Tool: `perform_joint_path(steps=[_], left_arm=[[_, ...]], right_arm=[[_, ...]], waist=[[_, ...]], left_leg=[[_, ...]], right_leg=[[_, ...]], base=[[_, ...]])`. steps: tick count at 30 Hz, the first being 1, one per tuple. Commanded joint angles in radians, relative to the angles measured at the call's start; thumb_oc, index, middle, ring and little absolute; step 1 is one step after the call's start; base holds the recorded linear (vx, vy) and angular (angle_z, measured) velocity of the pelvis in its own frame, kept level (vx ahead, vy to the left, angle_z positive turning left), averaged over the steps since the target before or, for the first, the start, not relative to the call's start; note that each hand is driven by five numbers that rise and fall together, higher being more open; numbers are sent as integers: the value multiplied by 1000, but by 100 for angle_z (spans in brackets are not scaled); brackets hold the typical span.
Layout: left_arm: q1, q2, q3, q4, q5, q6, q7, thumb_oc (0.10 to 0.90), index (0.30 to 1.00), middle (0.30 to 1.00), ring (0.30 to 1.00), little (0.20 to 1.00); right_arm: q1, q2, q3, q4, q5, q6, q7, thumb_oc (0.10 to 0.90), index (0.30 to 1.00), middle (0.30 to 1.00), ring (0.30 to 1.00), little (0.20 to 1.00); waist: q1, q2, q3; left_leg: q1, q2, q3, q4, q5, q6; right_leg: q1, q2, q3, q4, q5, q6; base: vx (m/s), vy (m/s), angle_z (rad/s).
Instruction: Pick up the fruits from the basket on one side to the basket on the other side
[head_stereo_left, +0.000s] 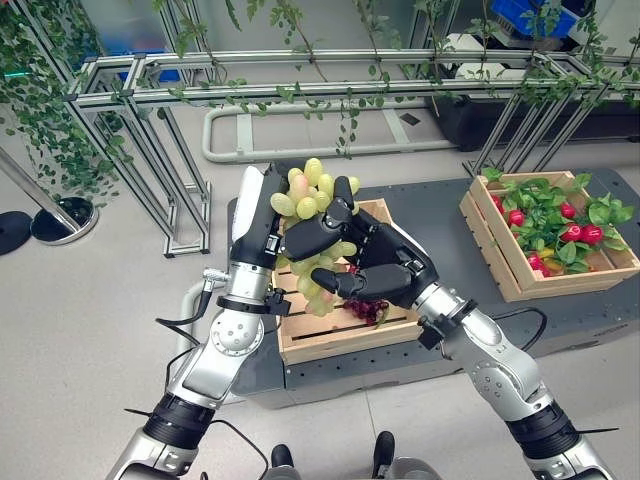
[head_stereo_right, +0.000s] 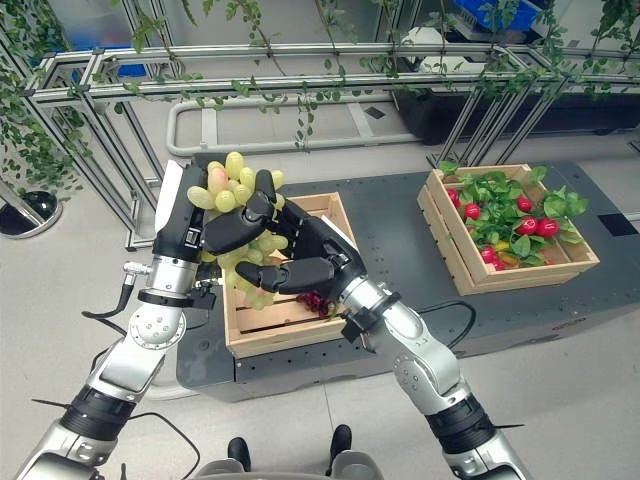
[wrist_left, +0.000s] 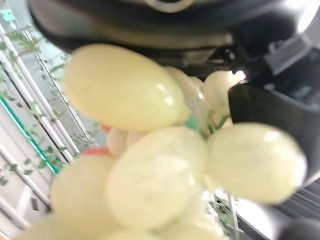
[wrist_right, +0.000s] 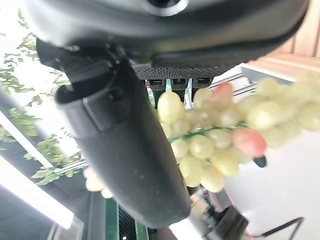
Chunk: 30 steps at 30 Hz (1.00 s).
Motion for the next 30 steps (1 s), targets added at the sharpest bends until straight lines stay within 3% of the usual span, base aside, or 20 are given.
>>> perform_joint_path(steps=[1,5,6,7,11,17,18,19,20,30], left_arm=[[-106,-22,-62,-88,-10,-240,4,400,300,300,300,300],[-112,-24,-78,-95,-7,-269,2,400,300,300,300,300],[-114,-24,-86,-92,-15,-280,2,400,300,300,300,300],[-116,-27,-87,-89,-23,-285,0,400,300,300,300,300],[-112,-40,-86,-97,-52,-315,-17,400,300,300,300,300],[-109,-59,-92,-118,-80,-326,-40,400,300,300,300,300],[-108,-62,-94,-121,-82,-321,-47,400,300,300,300,300],[-110,-62,-95,-120,-88,-320,-49,400,300,300,300,300],[-110,-63,-97,-118,-92,-317,-53,400,300,300,300,300],[-92,-49,-80,-123,-125,-286,-77,400,300,300,300,300]], right_arm=[[-36,42,47,20,90,8,99,800,900,900,900,900],[-38,29,68,47,86,25,108,800,900,900,900,900],[-37,25,75,61,75,31,107,745,818,818,818,818],[-39,24,77,70,69,36,111,737,806,806,806,806],[-40,24,85,99,46,55,113,800,900,900,900,900],[-40,33,104,136,45,61,97,800,900,900,900,900],[-41,38,104,143,58,54,90,670,705,705,705,705],[-41,42,102,148,61,48,88,496,444,444,444,444],[-41,46,101,151,69,42,84,400,300,300,300,300],[-28,51,66,142,115,9,79,400,300,300,300,300]], waist=[[-4,11,-132],[-6,8,-135],[-6,6,-137],[-7,5,-139],[-5,2,-144],[-1,2,-147],[0,3,-147],[0,3,-147],[1,3,-148],[3,6,-149]], left_leg=[[18,-16,-37,1,-101,-16],[18,-14,-37,1,-100,-16],[19,-14,-36,1,-100,-17],[19,-13,-36,1,-100,-16],[20,-14,-39,1,-100,-15],[20,-15,-44,1,-100,-14],[21,-15,-46,1,-101,-14],[20,-15,-47,1,-100,-14],[19,-16,-48,1,-101,-13],[18,-17,-53,1,-102,-11]], right_leg=[[31,-45,-17,1,-50,57],[30,-44,-15,1,-48,56],[30,-44,-15,1,-48,56],[29,-43,-14,1,-47,56],[30,-43,-10,1,-47,55],[33,-45,-13,1,-45,55],[33,-45,-13,1,-45,55],[33,-46,-13,1,-44,55],[33,-46,-14,1,-44,55],[30,-45,-12,1,-44,56]], base=[[0,0,0],[0,0,0],[0,0,0],[0,0,0],[0,0,0],[0,0,0],[0,0,0],[0,0,0],[0,0,0],[0,0,0]])
